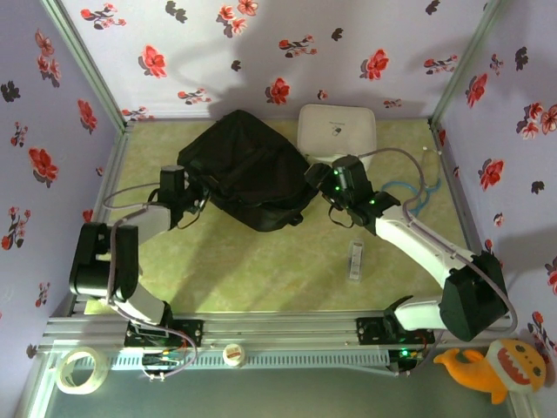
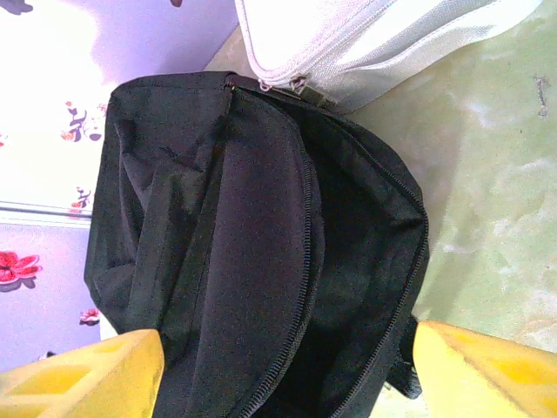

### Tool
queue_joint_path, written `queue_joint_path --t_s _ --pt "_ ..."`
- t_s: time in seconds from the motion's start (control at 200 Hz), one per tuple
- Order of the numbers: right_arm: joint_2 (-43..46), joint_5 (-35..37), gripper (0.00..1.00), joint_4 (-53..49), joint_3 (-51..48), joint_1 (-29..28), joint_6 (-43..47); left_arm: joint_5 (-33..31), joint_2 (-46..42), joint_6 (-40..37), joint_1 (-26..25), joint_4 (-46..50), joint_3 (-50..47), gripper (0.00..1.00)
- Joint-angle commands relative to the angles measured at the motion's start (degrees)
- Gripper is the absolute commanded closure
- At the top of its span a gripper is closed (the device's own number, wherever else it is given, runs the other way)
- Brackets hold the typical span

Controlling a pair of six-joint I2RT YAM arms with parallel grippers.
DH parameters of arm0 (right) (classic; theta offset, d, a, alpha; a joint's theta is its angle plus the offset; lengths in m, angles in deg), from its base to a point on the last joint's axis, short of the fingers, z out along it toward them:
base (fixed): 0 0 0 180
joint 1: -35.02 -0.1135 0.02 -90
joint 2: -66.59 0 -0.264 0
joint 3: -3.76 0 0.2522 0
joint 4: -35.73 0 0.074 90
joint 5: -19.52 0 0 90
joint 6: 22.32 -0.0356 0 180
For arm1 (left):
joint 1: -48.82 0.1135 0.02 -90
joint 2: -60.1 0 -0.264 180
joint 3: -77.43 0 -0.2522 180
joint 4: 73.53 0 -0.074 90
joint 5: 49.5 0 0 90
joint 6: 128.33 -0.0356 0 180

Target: Pack the student bag

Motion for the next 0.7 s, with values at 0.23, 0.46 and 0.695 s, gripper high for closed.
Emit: queue_joint_path --t_s 0.23,0.46,0.695 --pt "3.4 6.2 0.25 -6.0 2.3 -2.9 5.0 1.2 -0.2 0.3 0.1 -3.6 2.4 1.0" --pt "1.6 10.9 0.29 -13.9 9.6 -9.8 12.8 1.1 -6.8 -1.6 -1.4 -0.1 3.3 1.0" --pt "-6.8 10.8 0.37 -17.6 19.2 -20.8 16.9 1.1 -10.8 -2.0 -2.6 1.9 4.0 1.0"
